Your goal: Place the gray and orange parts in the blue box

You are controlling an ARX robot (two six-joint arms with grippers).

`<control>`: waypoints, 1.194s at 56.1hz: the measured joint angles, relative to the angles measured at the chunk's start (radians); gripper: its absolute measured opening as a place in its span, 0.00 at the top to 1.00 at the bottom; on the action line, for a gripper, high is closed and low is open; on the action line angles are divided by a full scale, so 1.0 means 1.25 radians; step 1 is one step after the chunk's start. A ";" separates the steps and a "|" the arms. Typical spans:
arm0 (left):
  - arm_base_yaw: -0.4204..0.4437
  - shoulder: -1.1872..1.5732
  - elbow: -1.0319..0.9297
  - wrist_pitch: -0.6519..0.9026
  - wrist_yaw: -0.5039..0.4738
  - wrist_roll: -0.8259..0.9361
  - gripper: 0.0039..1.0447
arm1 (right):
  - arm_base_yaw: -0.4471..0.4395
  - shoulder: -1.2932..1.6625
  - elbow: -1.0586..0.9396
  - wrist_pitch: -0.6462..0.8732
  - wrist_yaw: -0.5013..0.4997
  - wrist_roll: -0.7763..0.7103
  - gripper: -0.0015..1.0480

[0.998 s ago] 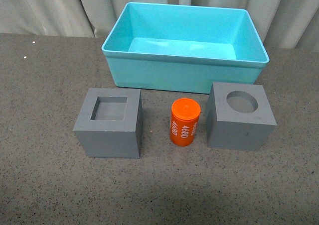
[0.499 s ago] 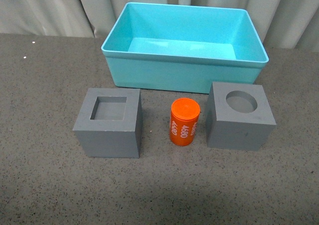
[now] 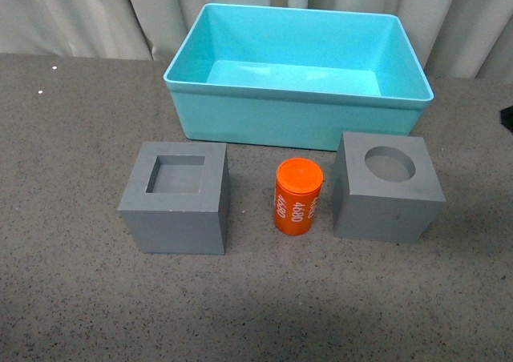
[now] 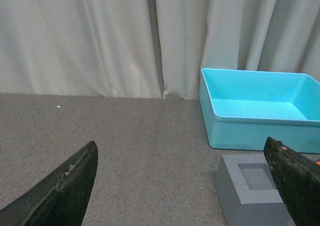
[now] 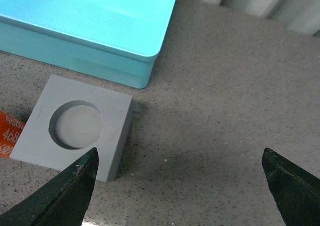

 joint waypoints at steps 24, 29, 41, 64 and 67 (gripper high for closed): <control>0.000 0.000 0.000 0.000 0.000 0.000 0.06 | 0.041 0.316 0.244 -0.182 -0.001 0.146 0.09; 0.000 0.000 0.000 0.000 0.000 0.000 0.06 | 0.047 0.363 0.283 -0.205 -0.011 0.168 0.09; 0.000 0.000 0.000 0.000 0.000 0.000 0.06 | 0.047 0.420 0.326 -0.260 -0.021 0.199 0.09; 0.000 0.000 0.000 0.000 0.000 0.000 0.06 | 0.037 0.462 0.357 -0.283 -0.038 0.218 0.09; 0.000 0.000 0.000 0.000 0.000 0.000 0.06 | 0.037 0.464 0.361 -0.284 -0.038 0.218 0.09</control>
